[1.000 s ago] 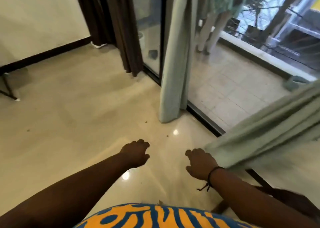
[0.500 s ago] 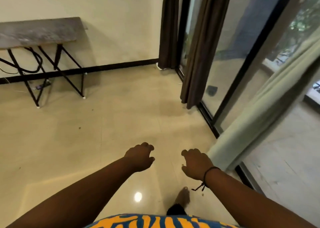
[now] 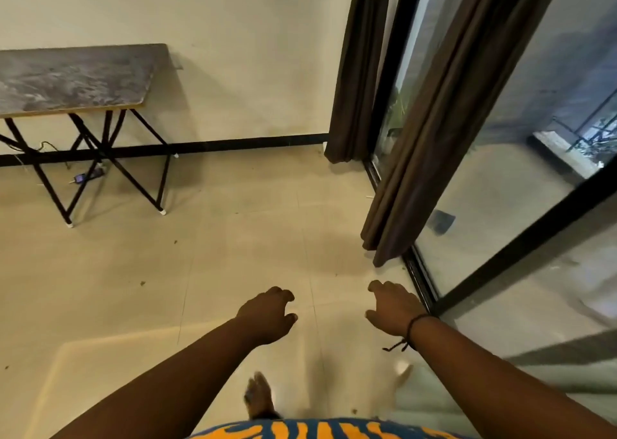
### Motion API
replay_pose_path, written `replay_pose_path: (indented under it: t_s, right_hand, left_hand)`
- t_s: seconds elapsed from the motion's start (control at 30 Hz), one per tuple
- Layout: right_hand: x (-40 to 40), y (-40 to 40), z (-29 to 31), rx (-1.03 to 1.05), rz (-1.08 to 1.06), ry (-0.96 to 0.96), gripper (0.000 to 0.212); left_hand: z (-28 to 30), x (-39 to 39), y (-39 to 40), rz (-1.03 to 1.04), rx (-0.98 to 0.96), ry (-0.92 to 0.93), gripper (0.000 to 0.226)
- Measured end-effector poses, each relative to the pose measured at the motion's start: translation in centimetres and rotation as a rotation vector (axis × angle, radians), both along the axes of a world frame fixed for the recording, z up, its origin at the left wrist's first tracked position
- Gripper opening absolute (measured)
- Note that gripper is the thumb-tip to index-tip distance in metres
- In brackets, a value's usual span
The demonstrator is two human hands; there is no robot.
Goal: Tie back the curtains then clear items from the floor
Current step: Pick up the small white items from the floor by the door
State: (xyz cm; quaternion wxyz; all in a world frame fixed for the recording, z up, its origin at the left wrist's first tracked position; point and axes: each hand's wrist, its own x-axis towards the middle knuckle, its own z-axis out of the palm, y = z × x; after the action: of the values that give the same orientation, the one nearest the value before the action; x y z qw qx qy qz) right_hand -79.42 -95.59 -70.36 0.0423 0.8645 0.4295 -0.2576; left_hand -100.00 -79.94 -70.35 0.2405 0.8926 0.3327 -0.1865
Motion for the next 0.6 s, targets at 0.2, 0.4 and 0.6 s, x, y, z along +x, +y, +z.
replay_pose_path:
  t_s: [0.2,0.4,0.6]
  right_hand:
    - [7.9,10.2,-1.2,0.018,-0.119,0.023,0.054]
    - [15.0,18.6,0.0,0.099,-0.312,0.121,0.051]
    - [23.8,25.2,-1.2,0.247,-0.424,0.162,0.049]
  left_hand:
    - [-2.2,8.0,13.1,-0.071,-0.011,0.042,0.048]
    - [-0.3,19.0,24.5,-0.311,0.071,0.115,0.048]
    - [-0.5,33.9,31.0,-0.447,0.067,0.09,0.047]
